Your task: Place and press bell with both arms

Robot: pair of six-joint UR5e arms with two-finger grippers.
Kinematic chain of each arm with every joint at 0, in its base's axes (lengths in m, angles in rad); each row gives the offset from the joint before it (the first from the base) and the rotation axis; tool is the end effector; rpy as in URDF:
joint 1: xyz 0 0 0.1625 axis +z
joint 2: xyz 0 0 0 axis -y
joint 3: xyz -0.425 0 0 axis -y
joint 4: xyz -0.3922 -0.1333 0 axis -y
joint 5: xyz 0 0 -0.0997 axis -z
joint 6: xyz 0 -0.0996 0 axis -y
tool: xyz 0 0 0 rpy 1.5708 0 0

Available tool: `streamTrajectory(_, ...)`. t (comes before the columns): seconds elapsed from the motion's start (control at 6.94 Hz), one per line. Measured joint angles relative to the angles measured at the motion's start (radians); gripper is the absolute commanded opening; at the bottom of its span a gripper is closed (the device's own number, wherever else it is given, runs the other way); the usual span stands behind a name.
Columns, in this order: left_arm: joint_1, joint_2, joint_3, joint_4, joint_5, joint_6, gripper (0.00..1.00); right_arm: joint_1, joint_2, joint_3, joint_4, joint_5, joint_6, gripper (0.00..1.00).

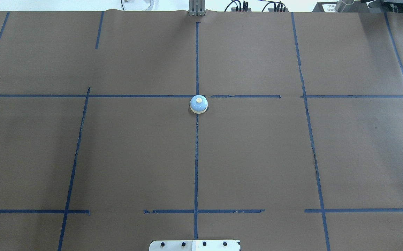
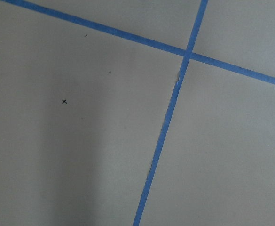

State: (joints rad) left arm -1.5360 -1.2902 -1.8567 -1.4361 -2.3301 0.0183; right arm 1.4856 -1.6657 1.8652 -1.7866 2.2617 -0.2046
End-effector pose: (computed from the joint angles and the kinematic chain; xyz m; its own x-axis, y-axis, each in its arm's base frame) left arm -0.0520 -0.3661 0.6533 0.7272 -0.0454 -0.6849 -0.0478 0.9920 -0.1165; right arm 0.0319 -0.4469 0.5862 0.7354 -0.2565 0.6272 0.2395 0.9642 0.1135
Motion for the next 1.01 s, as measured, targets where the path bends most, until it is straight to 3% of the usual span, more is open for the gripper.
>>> streamTrajectory(0.43, -0.003, -0.033, -0.015, -0.009, -0.001, -0.003, 1.0, -0.008, 0.021, -0.019, 0.034, 0.003, 0.242, 1.0)
streamTrajectory(1.01, -0.001, -0.042, -0.008, -0.013, 0.003, 0.0, 1.0, -0.016, -0.02, -0.026, 0.055, 0.005, 0.263, 1.0)
